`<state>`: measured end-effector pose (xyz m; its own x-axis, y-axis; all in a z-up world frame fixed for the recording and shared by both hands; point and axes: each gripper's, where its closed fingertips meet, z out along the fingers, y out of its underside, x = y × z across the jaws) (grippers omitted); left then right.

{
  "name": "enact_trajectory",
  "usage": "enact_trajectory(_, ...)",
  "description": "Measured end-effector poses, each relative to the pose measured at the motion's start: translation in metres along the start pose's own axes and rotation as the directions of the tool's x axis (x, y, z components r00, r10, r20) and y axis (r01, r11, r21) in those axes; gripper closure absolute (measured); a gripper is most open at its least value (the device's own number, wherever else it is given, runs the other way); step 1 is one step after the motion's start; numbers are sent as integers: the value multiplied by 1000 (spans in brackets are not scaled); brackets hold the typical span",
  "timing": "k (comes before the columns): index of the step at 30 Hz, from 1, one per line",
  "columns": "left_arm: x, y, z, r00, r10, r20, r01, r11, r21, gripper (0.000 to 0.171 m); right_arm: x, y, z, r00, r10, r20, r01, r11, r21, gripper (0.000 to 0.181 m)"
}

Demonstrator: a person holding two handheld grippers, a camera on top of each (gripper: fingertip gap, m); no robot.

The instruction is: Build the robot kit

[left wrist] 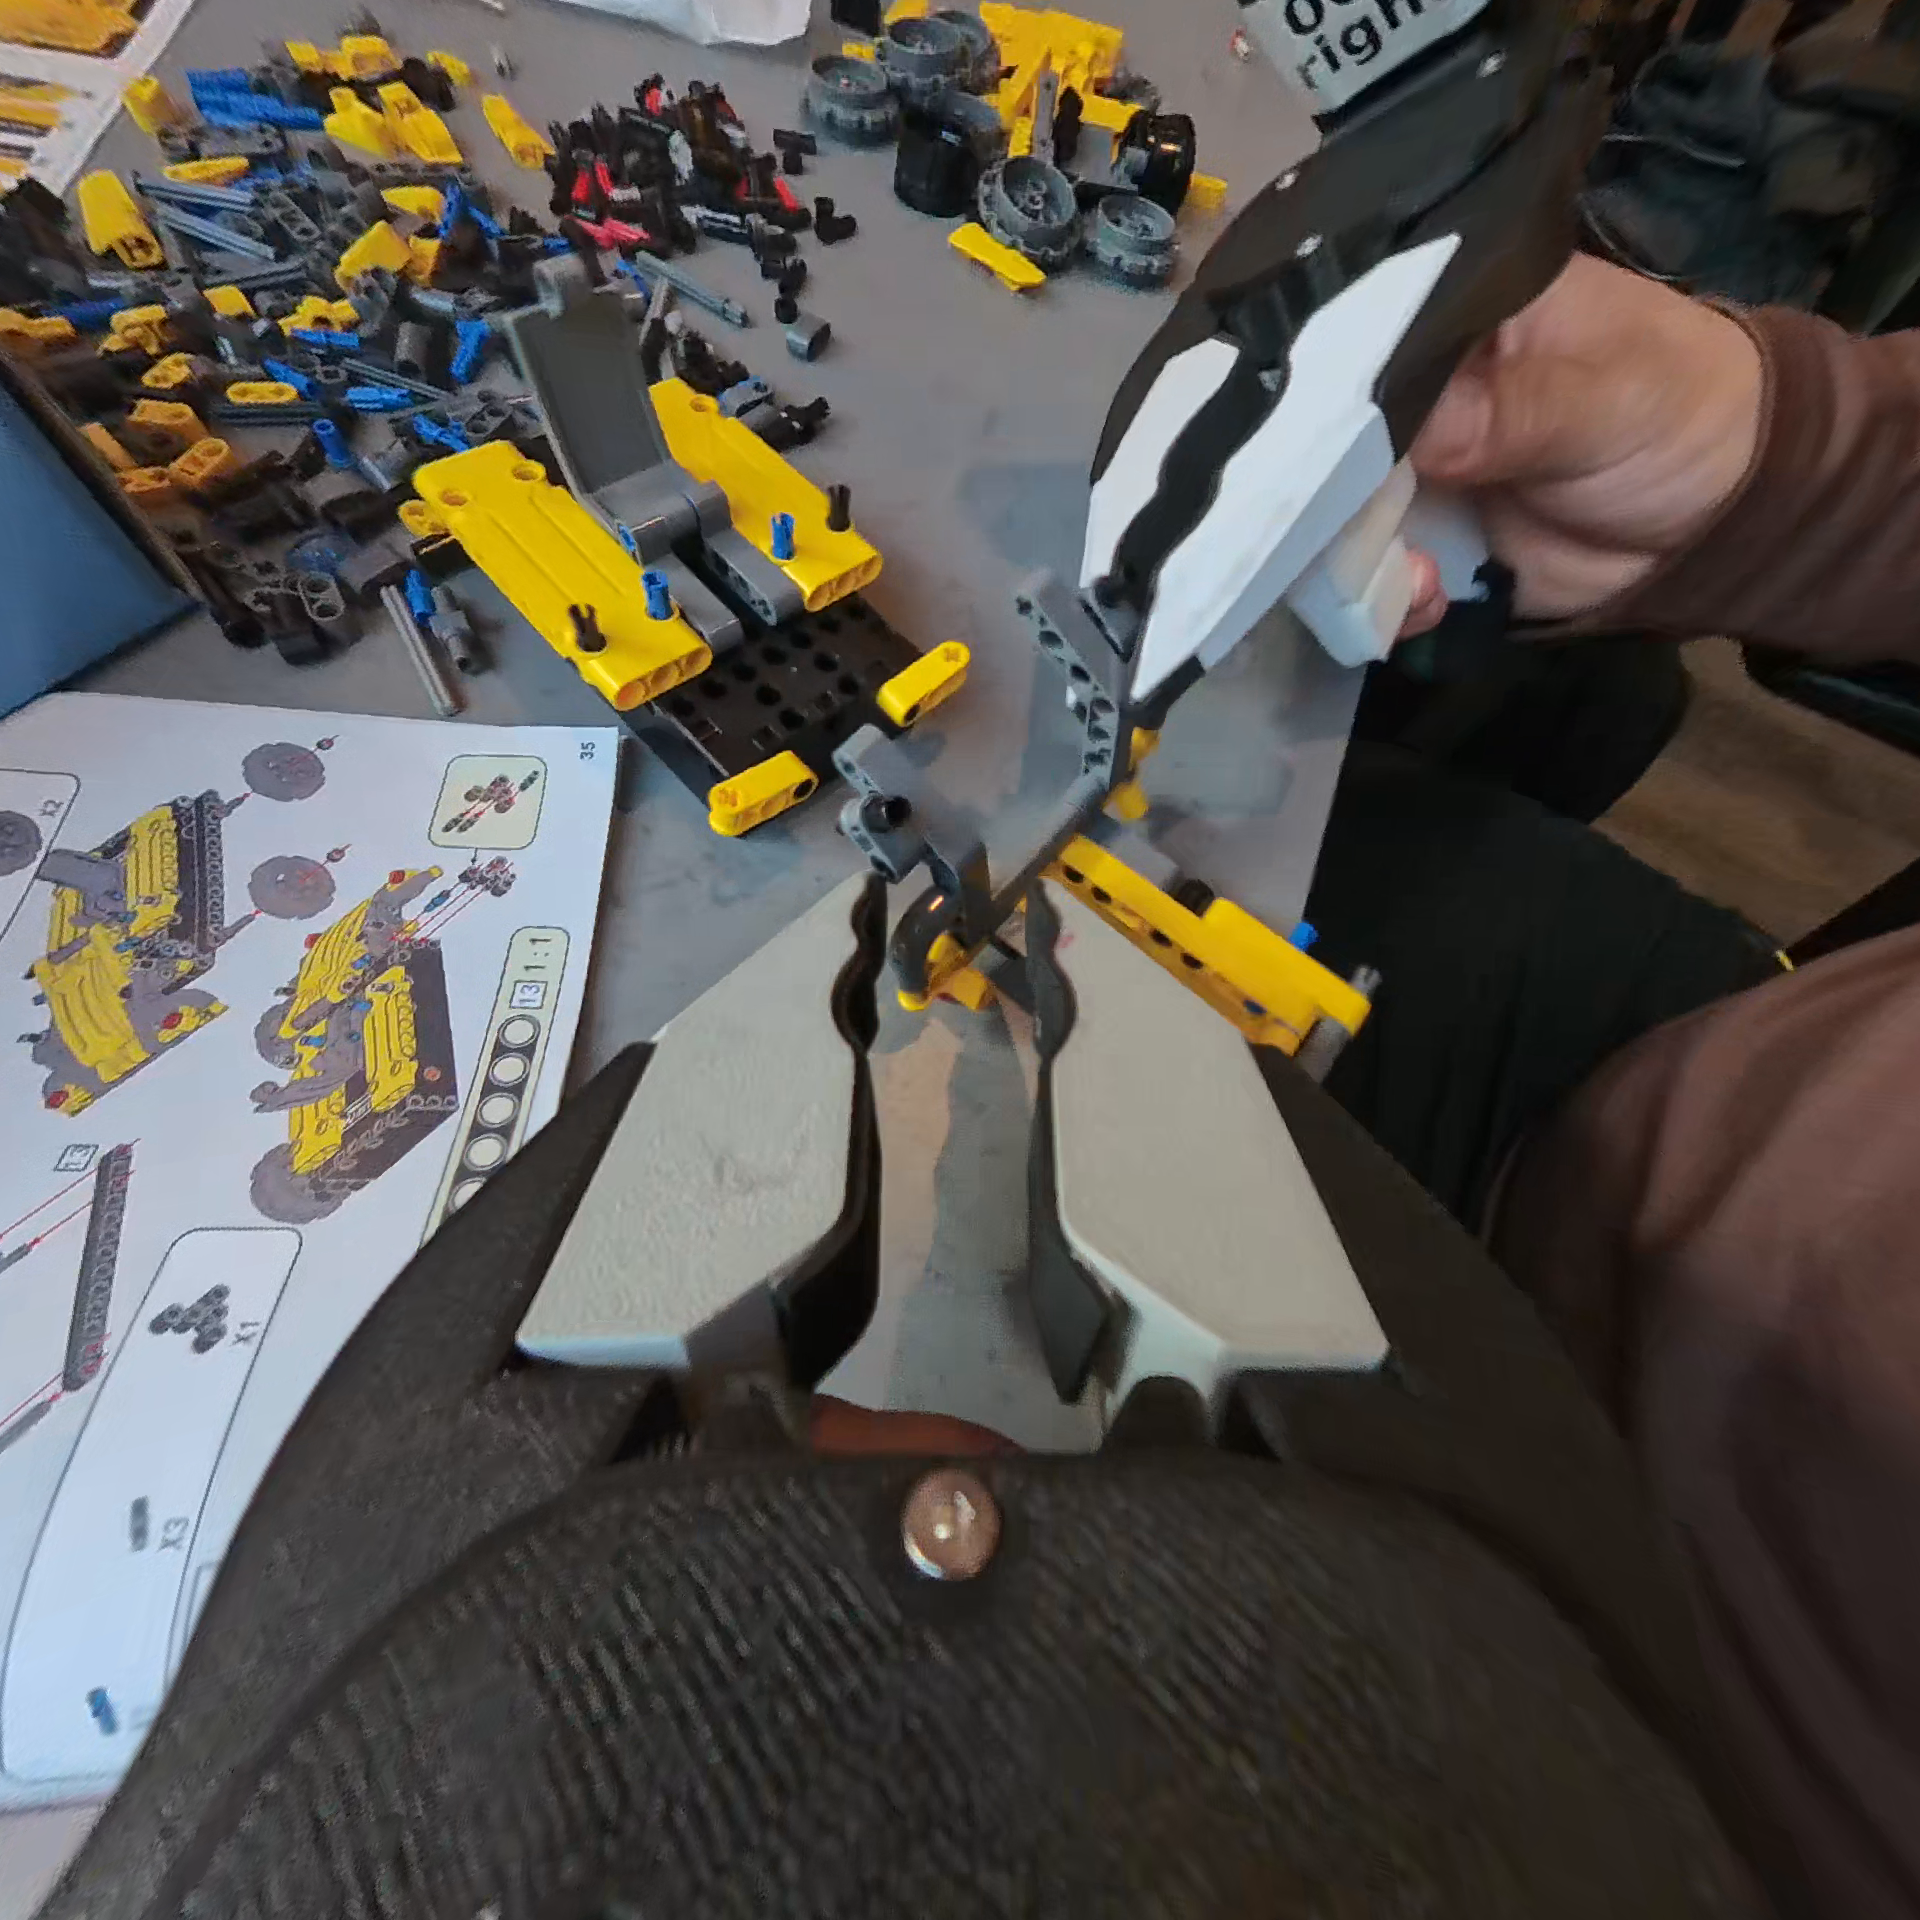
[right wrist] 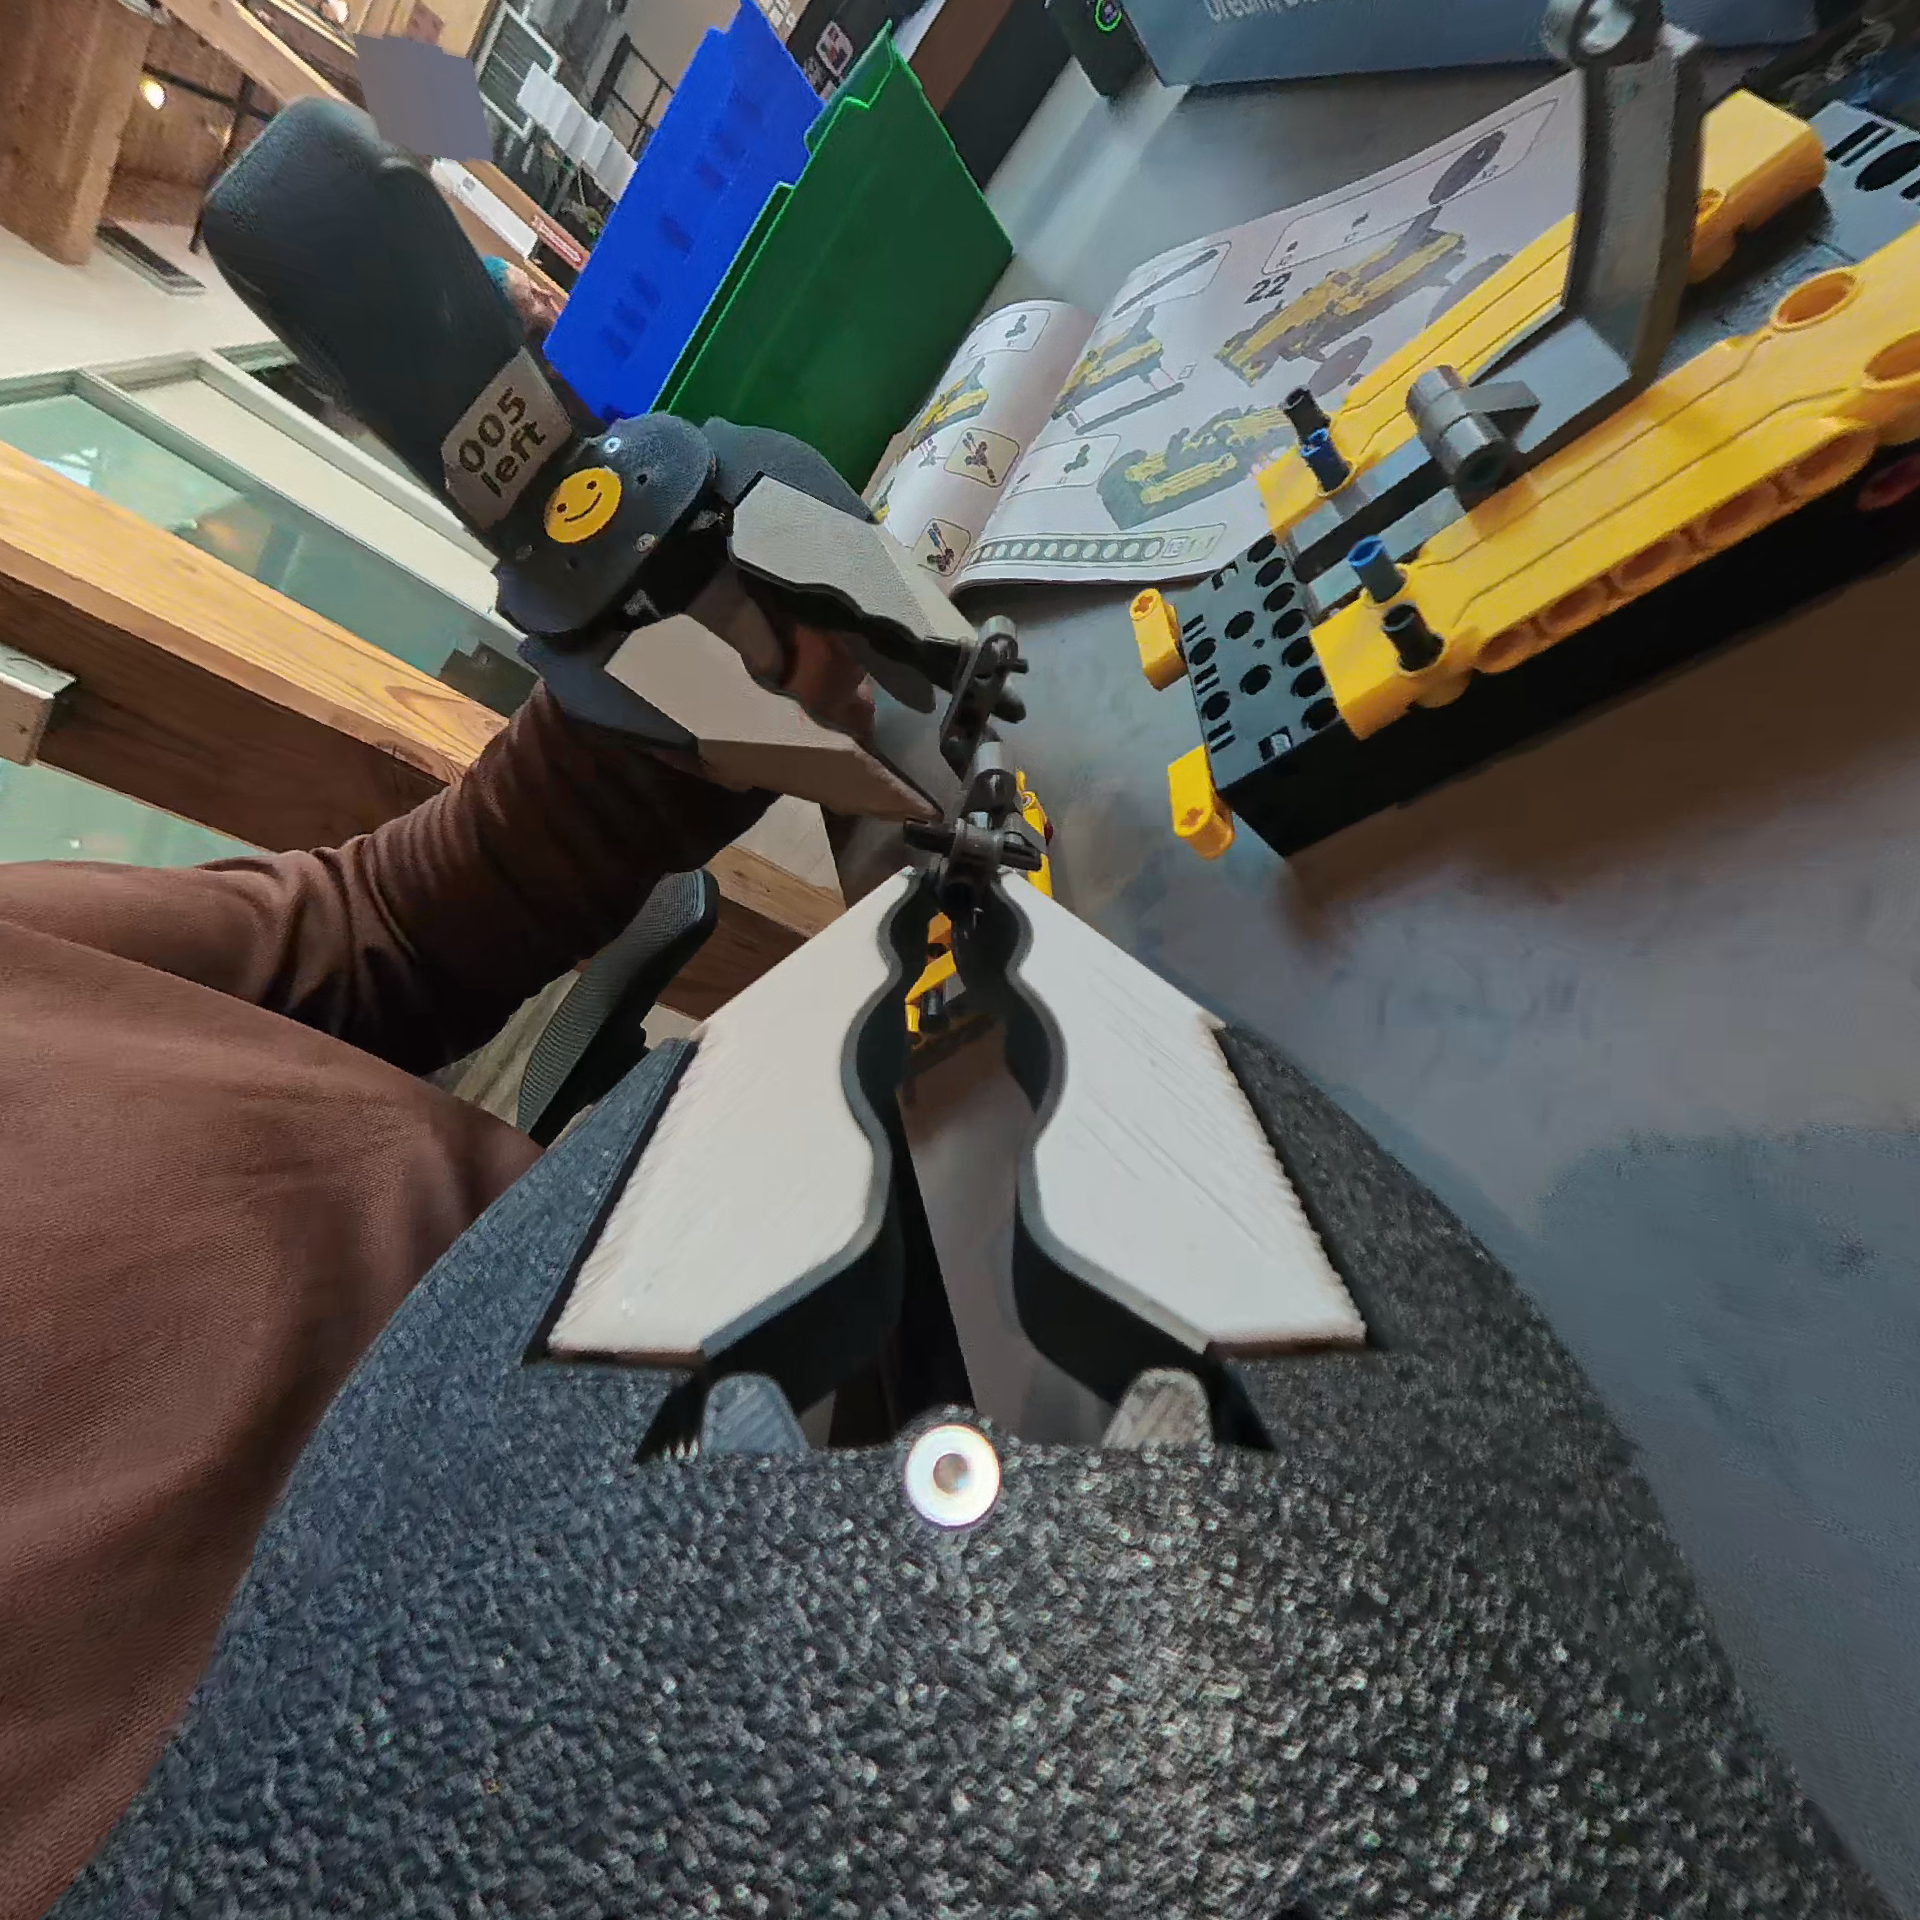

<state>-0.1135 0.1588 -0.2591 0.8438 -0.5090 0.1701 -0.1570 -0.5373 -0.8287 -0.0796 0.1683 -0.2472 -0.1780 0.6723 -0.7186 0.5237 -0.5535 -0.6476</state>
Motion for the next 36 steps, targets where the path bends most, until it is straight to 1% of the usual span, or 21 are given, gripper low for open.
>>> enact_trajectory(2, -11, 0, -3, 999, -18, 34, 19, 1000, -6, 156, 1, -1, 6, 1000, -5, -17, 5, 1000, 2, 174)
enact_trajectory(6, -19, -1, -8, 999, -16, 37, 17, 1000, -16, 161, 7, -1, 10, 997, -30, -77, 29, 1000, -11, 174)
enact_trajectory(9, -25, -1, -7, 998, 38, 43, -37, 999, -39, 165, 11, 0, 8, 994, -38, -105, 36, 999, -21, 170)
enact_trajectory(10, -27, -2, -7, 997, 63, 44, -61, 997, -40, 171, 12, 0, 7, 993, -41, -111, 39, 999, -22, 167)
enact_trajectory(13, -32, -5, -4, 996, 82, 17, -81, 996, -49, 171, 13, 2, 6, 991, -54, -127, 50, 998, -32, 167)
enact_trajectory(15, -30, -6, -4, 996, 91, -3, -91, 994, -57, 171, 14, 0, 6, 989, -62, -131, 58, 998, -34, 172)
enact_trajectory(17, -28, -6, -4, 994, 109, -7, -110, 992, -58, 171, 14, -1, 6, 988, -69, -137, 64, 997, -35, 173)
enact_trajectory(18, -27, -7, -4, 993, 114, -7, -114, 992, -54, 171, 14, -1, 7, 988, -71, -140, 67, 997, -37, 176)
enact_trajectory(22, -17, -17, -8, 994, 107, -39, -107, 994, -3, 171, 17, -1, 5, 985, -74, -156, 68, 997, -42, 177)
enact_trajectory(26, -11, -20, -11, 989, 144, 11, -144, 989, -16, 171, 19, -3, 3, 979, -100, -177, 92, 994, -53, 177)
enact_trajectory(28, -6, -27, -12, 981, 187, 47, -187, 982, -18, 160, 22, -4, 1, 974, -107, -199, 97, 993, -61, 177)
enact_trajectory(30, -3, -34, -9, 965, 247, 87, -244, 969, -44, 150, 25, -5, 1, 974, -92, -207, 80, 995, -67, 176)
enact_trajectory(33, 3, -32, 4, 953, 286, 96, -270, 951, -148, 142, 27, -4, 2, 978, -65, -200, 52, 996, -69, 175)
enact_trajectory(34, 1, -29, 7, 942, 317, 112, -293, 937, -191, 140, 26, -4, 1, 978, -66, -199, 54, 996, -68, 176)
enact_trajectory(36, -4, -27, 8, 903, 402, 155, -362, 903, -233, 139, 24, -2, 1, 977, -82, -197, 68, 995, -75, 174)
